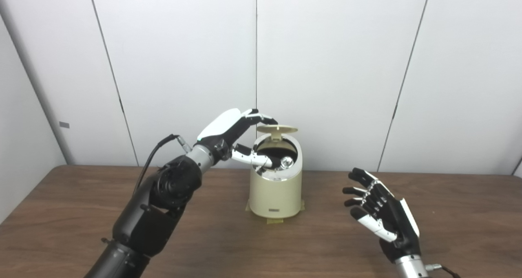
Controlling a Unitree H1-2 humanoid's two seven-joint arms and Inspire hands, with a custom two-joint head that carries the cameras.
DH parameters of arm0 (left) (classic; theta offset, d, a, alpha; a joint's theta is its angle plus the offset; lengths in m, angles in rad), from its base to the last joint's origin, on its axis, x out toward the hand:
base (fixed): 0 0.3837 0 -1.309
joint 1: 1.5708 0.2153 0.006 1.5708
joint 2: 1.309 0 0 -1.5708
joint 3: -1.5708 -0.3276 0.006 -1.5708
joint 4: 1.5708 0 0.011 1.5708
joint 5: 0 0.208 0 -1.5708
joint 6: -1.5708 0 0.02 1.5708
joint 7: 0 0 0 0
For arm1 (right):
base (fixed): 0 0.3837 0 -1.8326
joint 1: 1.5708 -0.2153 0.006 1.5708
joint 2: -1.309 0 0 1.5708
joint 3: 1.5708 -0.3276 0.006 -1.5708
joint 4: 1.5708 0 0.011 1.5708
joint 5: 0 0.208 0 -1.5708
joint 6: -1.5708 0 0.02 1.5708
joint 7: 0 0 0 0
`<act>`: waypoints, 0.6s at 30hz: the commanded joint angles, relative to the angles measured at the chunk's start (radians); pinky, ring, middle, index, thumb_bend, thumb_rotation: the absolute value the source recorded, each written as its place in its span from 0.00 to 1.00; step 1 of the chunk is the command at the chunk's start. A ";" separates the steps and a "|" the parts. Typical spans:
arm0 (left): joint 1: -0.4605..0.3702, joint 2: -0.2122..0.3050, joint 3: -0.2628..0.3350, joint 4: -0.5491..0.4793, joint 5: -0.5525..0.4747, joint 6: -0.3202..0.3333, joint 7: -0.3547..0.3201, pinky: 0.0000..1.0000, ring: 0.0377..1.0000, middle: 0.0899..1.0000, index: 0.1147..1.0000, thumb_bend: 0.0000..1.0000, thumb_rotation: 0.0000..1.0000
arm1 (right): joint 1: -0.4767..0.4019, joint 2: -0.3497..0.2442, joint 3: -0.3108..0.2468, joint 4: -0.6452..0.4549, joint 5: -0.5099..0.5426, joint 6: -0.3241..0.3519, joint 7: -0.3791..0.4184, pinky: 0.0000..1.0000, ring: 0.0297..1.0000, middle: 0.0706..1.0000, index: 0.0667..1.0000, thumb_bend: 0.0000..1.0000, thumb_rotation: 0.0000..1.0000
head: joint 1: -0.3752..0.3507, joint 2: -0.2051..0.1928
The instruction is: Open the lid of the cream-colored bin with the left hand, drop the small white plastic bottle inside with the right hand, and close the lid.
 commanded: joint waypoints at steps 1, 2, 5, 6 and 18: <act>-0.048 0.023 0.008 -0.041 0.009 -0.018 0.001 0.99 1.00 0.85 0.80 0.91 0.44 | -0.021 0.009 0.001 -0.040 -0.007 -0.008 -0.012 0.55 0.68 0.81 0.79 0.87 0.47 | -0.001 0.003; -0.046 0.027 0.005 -0.049 0.012 -0.023 -0.005 0.99 1.00 0.85 0.80 0.92 0.44 | -0.021 0.011 0.001 -0.044 -0.009 -0.003 -0.015 0.55 0.68 0.80 0.79 0.87 0.47 | -0.004 0.003; -0.042 0.041 -0.010 -0.065 0.030 -0.032 -0.025 0.98 1.00 0.85 0.80 0.92 0.45 | -0.025 0.013 -0.001 -0.035 -0.010 -0.002 -0.016 0.55 0.68 0.80 0.79 0.87 0.46 | -0.008 0.004; -0.041 0.044 -0.014 -0.067 0.034 -0.033 -0.031 0.99 1.00 0.84 0.80 0.93 0.44 | -0.027 0.014 -0.002 -0.032 -0.010 -0.002 -0.016 0.55 0.68 0.80 0.79 0.88 0.46 | -0.009 0.005; -0.012 0.075 -0.060 -0.062 0.108 -0.079 -0.060 1.00 1.00 0.84 0.80 0.94 0.43 | -0.017 0.025 -0.002 -0.081 -0.013 0.038 -0.019 0.54 0.68 0.80 0.79 0.86 0.45 | -0.019 0.014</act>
